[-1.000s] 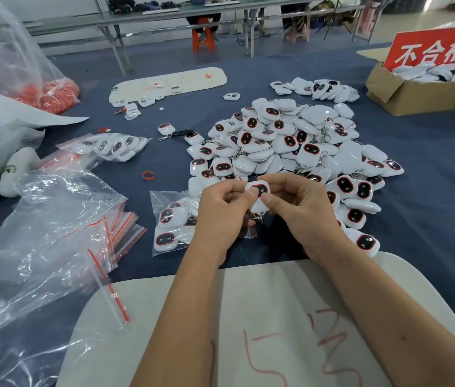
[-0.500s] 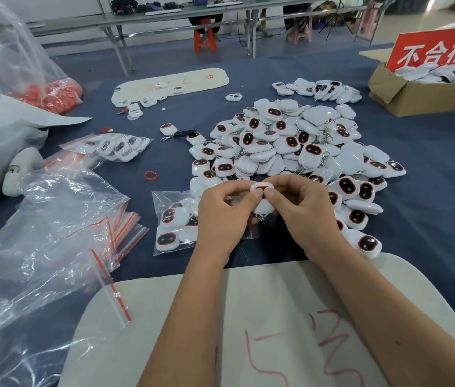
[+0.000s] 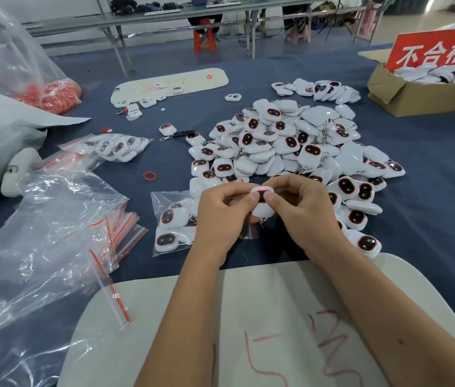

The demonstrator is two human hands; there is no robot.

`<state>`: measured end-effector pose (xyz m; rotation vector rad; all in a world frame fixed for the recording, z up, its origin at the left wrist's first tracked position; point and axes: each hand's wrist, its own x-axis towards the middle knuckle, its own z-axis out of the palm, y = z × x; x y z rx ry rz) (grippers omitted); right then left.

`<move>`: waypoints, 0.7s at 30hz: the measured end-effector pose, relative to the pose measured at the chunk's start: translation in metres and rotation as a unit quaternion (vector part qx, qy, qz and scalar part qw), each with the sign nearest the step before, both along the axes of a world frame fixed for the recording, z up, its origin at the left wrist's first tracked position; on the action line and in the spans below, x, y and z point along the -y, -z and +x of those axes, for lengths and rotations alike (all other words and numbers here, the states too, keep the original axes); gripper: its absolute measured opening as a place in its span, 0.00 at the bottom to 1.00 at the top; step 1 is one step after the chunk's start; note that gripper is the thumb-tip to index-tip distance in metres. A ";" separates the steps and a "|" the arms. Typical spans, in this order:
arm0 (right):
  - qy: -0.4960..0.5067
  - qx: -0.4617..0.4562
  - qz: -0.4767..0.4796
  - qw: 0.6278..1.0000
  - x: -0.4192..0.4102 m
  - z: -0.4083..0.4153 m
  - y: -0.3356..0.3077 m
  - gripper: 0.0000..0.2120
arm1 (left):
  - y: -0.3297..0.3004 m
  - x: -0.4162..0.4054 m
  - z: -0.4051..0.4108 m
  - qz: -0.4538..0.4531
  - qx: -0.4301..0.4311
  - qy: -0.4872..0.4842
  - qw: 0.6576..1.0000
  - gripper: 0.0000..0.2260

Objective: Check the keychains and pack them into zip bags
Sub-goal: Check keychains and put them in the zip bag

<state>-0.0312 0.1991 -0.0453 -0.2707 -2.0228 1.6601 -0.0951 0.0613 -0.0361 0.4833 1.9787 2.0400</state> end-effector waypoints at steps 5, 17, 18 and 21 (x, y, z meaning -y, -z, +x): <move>-0.031 0.011 -0.022 0.999 0.000 0.000 0.000 0.08 | 0.000 -0.006 0.002 0.029 -0.008 -0.070 0.997 0.06; -0.013 0.009 -0.038 0.999 0.001 -0.002 0.004 0.09 | 0.002 -0.009 0.004 -0.158 -0.143 -0.240 0.947 0.01; -0.009 0.008 -0.039 0.999 0.001 -0.002 0.004 0.10 | 0.001 -0.009 0.005 -0.181 -0.146 -0.237 0.943 0.04; -0.003 -0.007 -0.070 0.998 0.001 -0.002 0.003 0.10 | 0.000 -0.011 0.007 -0.279 -0.160 -0.215 0.922 0.16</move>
